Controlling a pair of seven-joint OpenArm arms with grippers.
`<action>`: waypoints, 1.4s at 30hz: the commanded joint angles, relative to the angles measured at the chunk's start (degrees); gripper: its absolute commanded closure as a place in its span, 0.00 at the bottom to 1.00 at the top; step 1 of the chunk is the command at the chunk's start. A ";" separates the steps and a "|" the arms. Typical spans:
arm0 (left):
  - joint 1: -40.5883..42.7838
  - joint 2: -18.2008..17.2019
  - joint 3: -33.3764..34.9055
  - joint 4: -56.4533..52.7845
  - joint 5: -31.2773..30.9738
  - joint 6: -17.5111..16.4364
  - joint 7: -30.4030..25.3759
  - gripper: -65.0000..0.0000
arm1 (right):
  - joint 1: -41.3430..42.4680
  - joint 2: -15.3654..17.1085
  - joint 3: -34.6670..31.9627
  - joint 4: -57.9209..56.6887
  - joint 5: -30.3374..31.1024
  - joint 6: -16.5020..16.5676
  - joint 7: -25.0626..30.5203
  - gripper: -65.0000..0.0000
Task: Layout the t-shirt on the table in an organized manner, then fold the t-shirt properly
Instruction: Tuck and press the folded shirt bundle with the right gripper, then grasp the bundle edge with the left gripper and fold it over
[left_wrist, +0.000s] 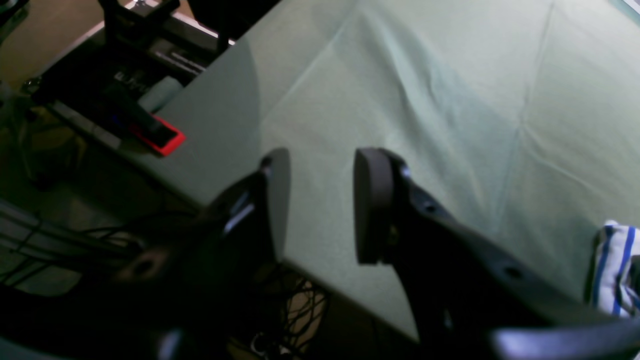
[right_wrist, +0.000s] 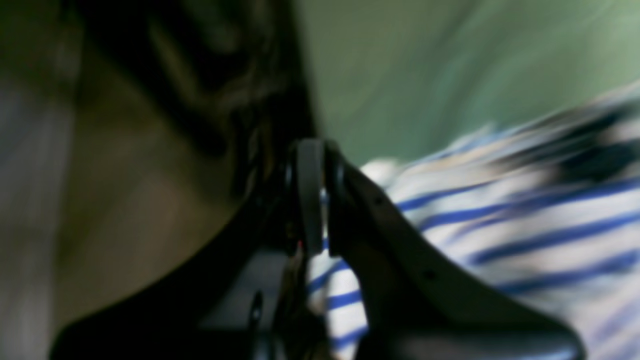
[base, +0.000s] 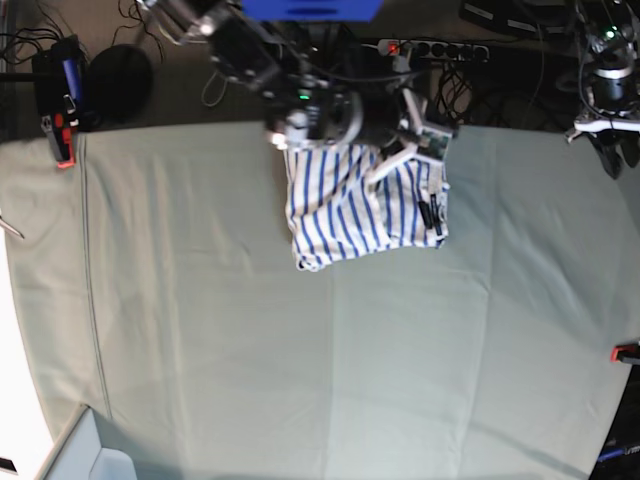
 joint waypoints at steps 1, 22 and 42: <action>0.31 -0.60 -0.33 0.97 -0.25 -0.06 -1.38 0.68 | -0.08 -0.29 1.20 3.43 0.20 -0.01 0.06 1.00; 0.93 -0.68 -0.42 0.88 -0.25 -0.06 -1.38 0.68 | 22.77 -9.69 9.55 -38.06 0.20 -0.49 6.04 1.00; 0.49 -0.68 3.27 1.50 -0.43 -0.50 -1.29 0.68 | 18.99 -9.69 9.90 -29.80 0.46 -3.57 23.53 1.00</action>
